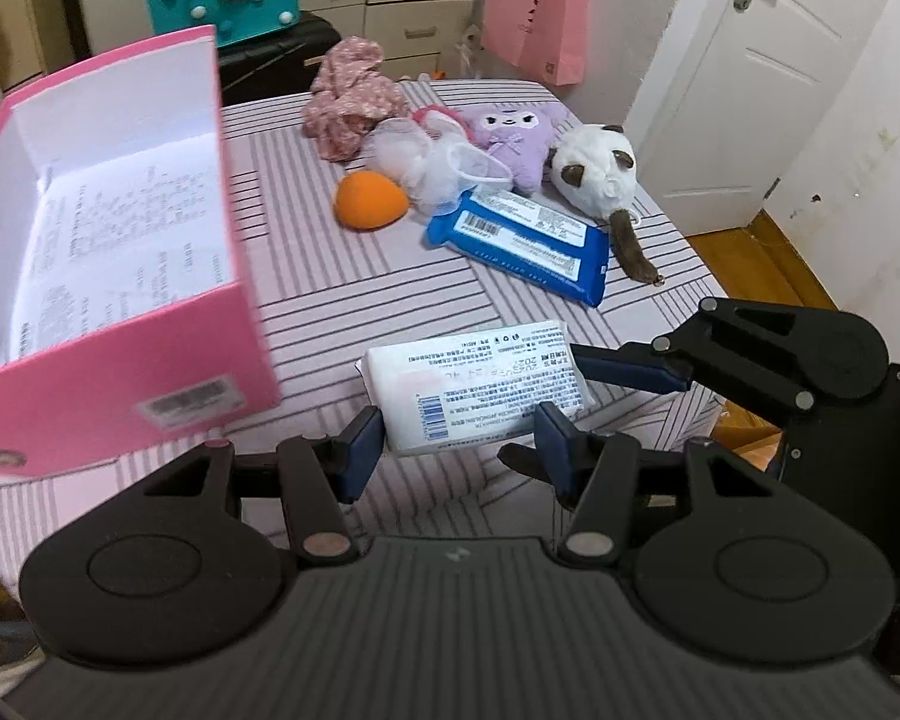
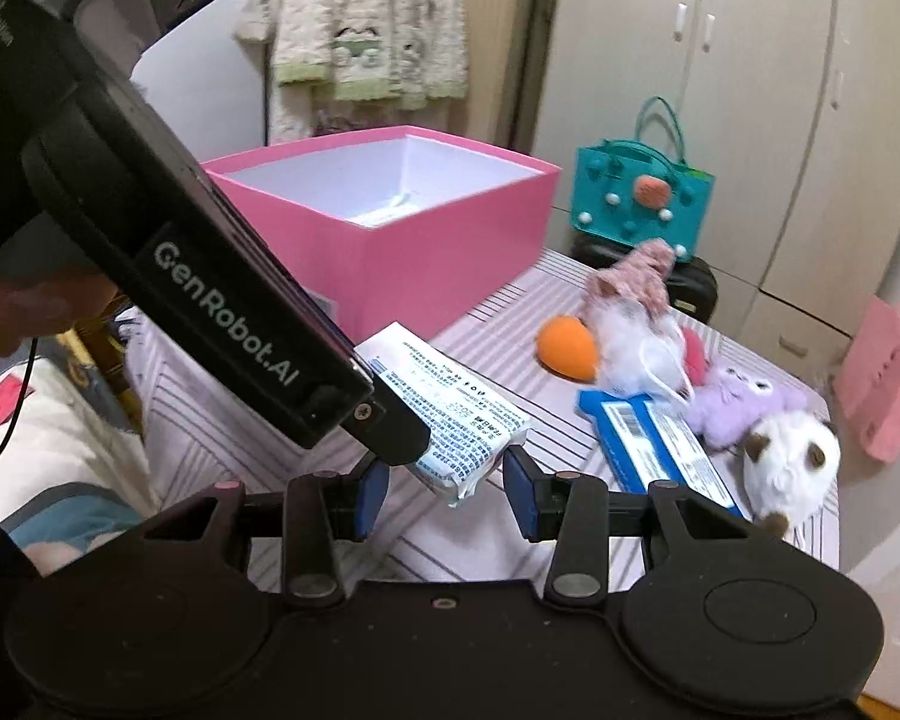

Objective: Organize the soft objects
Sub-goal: 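Carry the white pack into the pink box and open the left tool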

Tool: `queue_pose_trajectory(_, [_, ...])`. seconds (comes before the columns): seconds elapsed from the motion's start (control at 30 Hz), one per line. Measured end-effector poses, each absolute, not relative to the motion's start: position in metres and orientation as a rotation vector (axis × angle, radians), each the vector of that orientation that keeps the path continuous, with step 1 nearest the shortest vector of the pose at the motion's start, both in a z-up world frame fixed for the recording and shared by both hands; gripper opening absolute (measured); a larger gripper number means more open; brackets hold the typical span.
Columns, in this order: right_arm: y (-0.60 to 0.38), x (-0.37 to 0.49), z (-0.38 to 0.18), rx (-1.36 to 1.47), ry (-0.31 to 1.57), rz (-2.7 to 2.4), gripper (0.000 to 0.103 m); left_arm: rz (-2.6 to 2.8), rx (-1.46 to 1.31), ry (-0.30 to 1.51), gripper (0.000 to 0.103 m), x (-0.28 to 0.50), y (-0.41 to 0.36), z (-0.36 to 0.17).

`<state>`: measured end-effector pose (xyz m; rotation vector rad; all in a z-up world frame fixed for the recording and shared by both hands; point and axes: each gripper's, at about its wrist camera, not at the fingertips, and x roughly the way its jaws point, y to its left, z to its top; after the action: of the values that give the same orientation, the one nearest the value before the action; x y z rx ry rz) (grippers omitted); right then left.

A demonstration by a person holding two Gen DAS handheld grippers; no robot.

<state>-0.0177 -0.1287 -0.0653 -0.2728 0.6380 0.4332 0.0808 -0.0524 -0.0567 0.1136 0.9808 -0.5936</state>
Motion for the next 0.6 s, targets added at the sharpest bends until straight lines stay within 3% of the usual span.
queue_pose_trajectory(0.6, [-0.075,-0.004,-0.021,-0.423,0.481,0.484,0.047,-0.498,0.056,0.862,0.052,0.069,0.008,-0.010])
